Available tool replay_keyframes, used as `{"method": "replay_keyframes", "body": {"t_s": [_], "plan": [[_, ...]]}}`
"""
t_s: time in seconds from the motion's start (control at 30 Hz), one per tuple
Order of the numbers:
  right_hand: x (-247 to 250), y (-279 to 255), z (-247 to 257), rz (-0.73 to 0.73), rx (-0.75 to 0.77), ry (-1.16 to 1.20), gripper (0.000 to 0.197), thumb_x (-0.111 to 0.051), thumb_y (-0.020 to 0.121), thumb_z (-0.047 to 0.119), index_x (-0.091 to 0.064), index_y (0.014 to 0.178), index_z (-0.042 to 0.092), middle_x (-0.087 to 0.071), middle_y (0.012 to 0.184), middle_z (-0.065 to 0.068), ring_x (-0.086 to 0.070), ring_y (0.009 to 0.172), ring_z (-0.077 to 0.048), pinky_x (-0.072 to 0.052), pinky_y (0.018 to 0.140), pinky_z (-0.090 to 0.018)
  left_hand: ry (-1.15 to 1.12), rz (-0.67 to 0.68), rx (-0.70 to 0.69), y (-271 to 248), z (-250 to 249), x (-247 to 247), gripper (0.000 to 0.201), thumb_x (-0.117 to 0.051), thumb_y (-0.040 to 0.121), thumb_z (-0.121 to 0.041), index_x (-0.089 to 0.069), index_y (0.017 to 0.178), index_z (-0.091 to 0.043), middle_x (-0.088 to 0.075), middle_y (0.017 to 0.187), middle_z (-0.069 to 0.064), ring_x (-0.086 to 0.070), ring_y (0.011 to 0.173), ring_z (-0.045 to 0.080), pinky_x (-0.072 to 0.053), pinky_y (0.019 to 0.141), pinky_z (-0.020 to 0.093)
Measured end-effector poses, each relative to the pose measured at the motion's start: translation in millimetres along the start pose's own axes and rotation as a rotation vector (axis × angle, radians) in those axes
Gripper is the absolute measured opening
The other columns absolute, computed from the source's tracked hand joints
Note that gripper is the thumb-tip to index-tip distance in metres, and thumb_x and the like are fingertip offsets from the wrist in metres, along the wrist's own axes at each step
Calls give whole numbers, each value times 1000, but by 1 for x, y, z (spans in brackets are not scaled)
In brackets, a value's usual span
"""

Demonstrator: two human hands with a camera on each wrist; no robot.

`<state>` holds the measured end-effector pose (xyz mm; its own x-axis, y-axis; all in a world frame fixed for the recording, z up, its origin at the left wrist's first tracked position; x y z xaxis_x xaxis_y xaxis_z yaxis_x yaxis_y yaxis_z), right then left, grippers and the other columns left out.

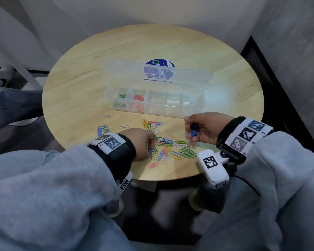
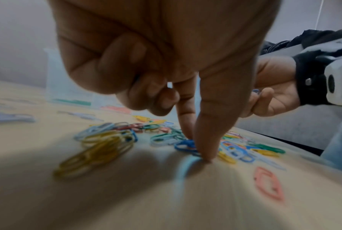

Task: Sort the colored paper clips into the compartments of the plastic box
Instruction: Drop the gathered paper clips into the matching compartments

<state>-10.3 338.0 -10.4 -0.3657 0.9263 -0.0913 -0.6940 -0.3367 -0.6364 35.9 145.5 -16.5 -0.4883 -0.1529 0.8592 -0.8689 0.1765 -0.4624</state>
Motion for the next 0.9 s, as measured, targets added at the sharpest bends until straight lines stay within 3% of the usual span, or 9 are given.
{"method": "replay_keyframes", "body": {"t_s": [0.07, 0.2, 0.3, 0.37, 0.47, 0.57, 0.67, 0.8, 0.9], "plan": [[-4, 3, 0, -18, 8, -175, 27, -54, 91, 12, -46, 65, 10, -44, 55, -3, -47, 38, -10, -40, 41, -20, 7, 4, -3, 1, 0, -2, 12, -63, 77, -21, -54, 79, -28, -46, 70, -9, -49, 79, 18, -34, 64, 24], [-9, -2, -1, -56, 35, -933, 20, -71, 79, 20, -55, 66, 19, -51, 57, 3, -43, 48, -9, -34, 47, -19, 27, -8, 7, 2, 2, -2, 14, -63, 77, -22, -51, 71, -25, -44, 67, -11, -47, 77, 16, -29, 56, 24], [-22, -6, -2, -84, 74, -1165, 7, -69, 78, 21, -64, 81, 18, -47, 61, 10, -42, 56, -5, -32, 52, -19, 32, 3, 18, 5, 3, -4, 22, -63, 78, -23, -47, 64, -26, -46, 68, -11, -49, 77, 16, -30, 55, 24], [-32, -5, -4, -81, 76, -1292, 15, -65, 81, 21, -67, 95, 15, -48, 67, 10, -47, 65, -9, -33, 52, -19, 30, 8, 14, 6, 2, -4, 20, -62, 78, -22, -48, 65, -27, -46, 69, -11, -49, 77, 15, -32, 58, 24], [-44, -1, -7, -52, 21, -1461, 21, -59, 85, 17, -66, 105, 13, -55, 87, 3, -50, 82, -16, -39, 60, -21, 23, -9, -6, 6, 1, -4, 14, -61, 78, -20, -51, 70, -26, -47, 68, -11, -48, 75, 14, -29, 51, 21], [-49, 7, -9, -62, 3, -1555, 21, -54, 84, 12, -66, 101, 11, -63, 96, -3, -57, 84, -21, -44, 65, -24, 3, 5, -2, 4, 3, -3, 17, -61, 78, -21, -50, 67, -26, -47, 67, -11, -48, 73, 14, -29, 50, 20], [-51, 12, -11, -33, -47, -1591, 19, -57, 76, 8, -70, 91, 10, -66, 85, -5, -60, 76, -22, -43, 54, -21, -119, 31, 0, 4, 8, 2, 19, -62, 78, -21, -50, 63, -24, -51, 63, -10, -48, 65, 11, -34, 54, 22], [-41, 11, -9, -65, 19, -1436, 9, -60, 76, 13, -65, 70, 16, -59, 70, 1, -55, 71, -20, -46, 64, -22, -631, 47, 50, 4, 15, 13, 25, -61, 83, -10, -48, 63, -18, -57, 50, -7, -46, 47, 9, -38, 47, 18], [-26, 6, 1, -95, 38, -1192, 24, -66, 78, 17, -52, 59, 20, -51, 59, 4, -49, 60, -14, -42, 58, -22, -1008, 50, 111, 5, 17, 20, 35, -52, 85, 6, -38, 60, -15, -54, 39, -6, -40, 47, 13, -31, 36, 14]]}}
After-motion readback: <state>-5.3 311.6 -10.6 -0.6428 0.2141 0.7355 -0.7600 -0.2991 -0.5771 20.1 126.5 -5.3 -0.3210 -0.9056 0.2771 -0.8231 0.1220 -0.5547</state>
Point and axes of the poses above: each hand's wrist, its own y-axis towards the middle knuckle, its own x-axis out of the back of the hand, z = x × y, the point moved 1 cm from there along y, towards the middle knuckle
